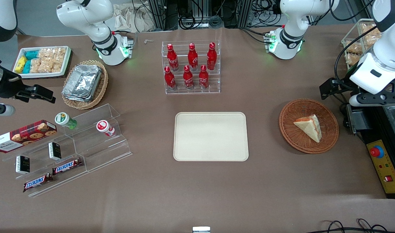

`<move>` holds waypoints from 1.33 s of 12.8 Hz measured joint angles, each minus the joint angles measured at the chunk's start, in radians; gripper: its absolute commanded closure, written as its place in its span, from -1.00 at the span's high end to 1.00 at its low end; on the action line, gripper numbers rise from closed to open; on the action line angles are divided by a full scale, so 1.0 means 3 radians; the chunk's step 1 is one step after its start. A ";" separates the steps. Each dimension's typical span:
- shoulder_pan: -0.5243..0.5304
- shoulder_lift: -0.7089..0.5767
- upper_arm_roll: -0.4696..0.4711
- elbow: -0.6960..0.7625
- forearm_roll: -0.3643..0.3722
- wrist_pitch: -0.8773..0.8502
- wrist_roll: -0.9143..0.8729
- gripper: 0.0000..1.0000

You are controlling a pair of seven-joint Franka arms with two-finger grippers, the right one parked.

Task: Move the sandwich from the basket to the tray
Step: 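Move the left gripper down over the wrapped sandwich in the wicker basket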

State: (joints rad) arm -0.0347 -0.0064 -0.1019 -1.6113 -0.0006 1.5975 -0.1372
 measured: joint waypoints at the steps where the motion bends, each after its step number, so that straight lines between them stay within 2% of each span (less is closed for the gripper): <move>1: 0.0000 0.0000 0.0000 0.0001 0.0000 0.0003 0.0000 1.00; 6: 0.0000 0.0001 0.0001 0.0023 0.0000 0.0003 -0.0054 1.00; 10: 0.0004 0.0011 0.0117 -0.0013 -0.0001 -0.0055 -0.0436 1.00; 13: 0.0008 0.0020 0.0193 -0.0103 0.0000 -0.0059 -0.1005 1.00; 17: 0.0008 -0.0119 0.0336 -0.0476 -0.0002 0.0107 -0.1362 1.00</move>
State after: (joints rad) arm -0.0322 -0.0421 -0.0011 -1.7540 -0.0011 1.6297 -0.5459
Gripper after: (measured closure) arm 0.000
